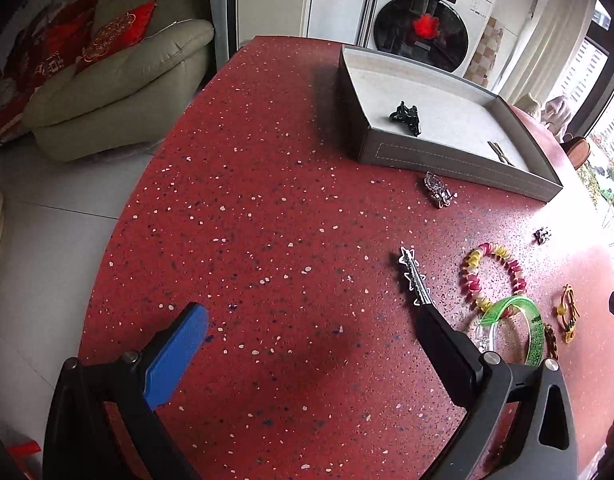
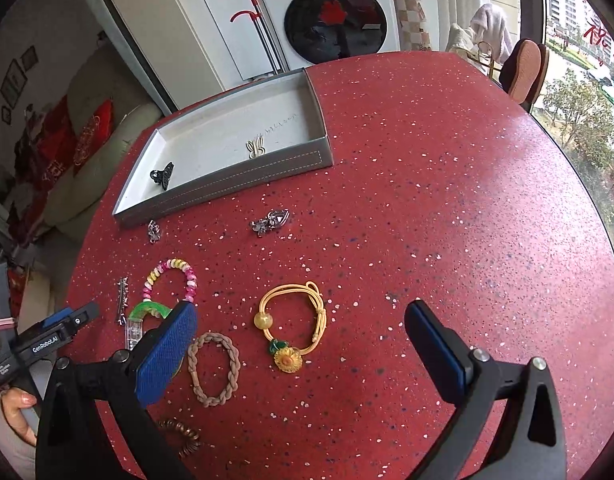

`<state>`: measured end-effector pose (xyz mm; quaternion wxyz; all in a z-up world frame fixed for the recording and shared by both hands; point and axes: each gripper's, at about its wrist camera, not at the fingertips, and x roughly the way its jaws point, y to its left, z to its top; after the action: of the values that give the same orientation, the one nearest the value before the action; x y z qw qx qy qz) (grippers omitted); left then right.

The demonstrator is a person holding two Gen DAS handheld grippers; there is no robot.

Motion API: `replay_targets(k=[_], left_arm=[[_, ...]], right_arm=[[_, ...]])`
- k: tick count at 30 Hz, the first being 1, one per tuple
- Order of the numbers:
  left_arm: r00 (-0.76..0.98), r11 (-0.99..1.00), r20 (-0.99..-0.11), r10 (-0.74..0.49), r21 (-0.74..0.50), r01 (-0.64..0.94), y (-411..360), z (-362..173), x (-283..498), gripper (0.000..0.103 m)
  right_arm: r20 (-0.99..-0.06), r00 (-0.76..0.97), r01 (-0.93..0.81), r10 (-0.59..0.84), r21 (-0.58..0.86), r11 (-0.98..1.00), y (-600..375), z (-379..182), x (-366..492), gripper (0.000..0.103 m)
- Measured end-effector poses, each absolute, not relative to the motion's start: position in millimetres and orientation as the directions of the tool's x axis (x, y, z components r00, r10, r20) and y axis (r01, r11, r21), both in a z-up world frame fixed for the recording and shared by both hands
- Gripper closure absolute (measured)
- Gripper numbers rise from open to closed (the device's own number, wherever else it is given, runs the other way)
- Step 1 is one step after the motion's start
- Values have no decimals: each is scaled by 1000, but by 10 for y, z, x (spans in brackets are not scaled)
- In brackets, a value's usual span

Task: Organize jewelry
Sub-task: 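Move the left tool to the silver spiky clip while the right tool nears the yellow bracelet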

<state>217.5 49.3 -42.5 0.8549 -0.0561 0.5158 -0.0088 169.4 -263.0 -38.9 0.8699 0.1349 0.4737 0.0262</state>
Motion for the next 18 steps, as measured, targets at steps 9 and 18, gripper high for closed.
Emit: replay_targets(k=[9,18], left_arm=[[462,994,-883,-79,-106,-32,554,-484,2092,0],[446,992,-889,-103,-126,-22,535,-550,2098,0]], right_arm=[[-833,533,104,149,240,965,-2665,-466,1627,0],[-855,509,79,100,162,984,-2569,-573,1587,0]])
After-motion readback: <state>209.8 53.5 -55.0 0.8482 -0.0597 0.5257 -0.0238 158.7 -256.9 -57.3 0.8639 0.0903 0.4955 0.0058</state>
